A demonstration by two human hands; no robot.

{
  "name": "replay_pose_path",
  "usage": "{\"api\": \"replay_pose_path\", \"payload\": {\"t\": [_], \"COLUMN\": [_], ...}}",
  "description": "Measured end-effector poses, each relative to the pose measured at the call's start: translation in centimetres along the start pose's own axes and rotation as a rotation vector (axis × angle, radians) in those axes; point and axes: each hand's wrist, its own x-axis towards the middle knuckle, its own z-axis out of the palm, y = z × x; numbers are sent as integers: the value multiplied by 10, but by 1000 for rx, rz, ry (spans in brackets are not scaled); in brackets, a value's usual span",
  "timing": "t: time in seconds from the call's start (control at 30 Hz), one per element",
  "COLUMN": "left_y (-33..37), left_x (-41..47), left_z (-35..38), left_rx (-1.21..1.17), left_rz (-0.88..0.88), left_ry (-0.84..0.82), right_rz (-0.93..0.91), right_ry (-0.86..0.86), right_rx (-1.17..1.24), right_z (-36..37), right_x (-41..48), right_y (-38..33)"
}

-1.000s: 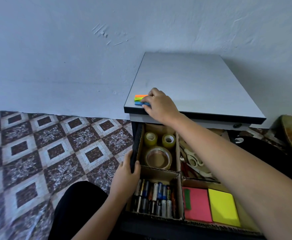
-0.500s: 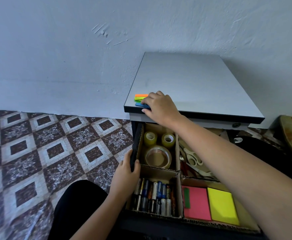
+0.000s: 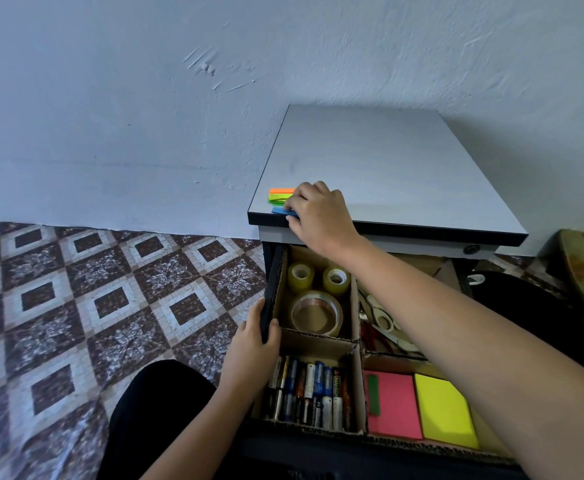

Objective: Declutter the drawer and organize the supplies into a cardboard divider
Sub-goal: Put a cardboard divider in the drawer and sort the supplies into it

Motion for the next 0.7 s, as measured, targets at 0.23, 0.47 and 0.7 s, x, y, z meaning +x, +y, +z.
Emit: {"api": "replay_pose_path", "payload": {"t": [0.23, 0.47, 0.7], "left_y": [1, 0, 0], "left_x": [0, 1, 2], "left_z": [0, 1, 0], "left_rx": [-6, 13, 18], "left_rz": [2, 6, 9], "left_ry": [0, 2, 16], "right_rz": [-31, 40, 572], "right_ry": [99, 139, 160], "right_rx": [-37, 38, 812], "right_z": [8, 2, -28], "right_x": [-1, -5, -46], "right_y": [1, 6, -6]}}
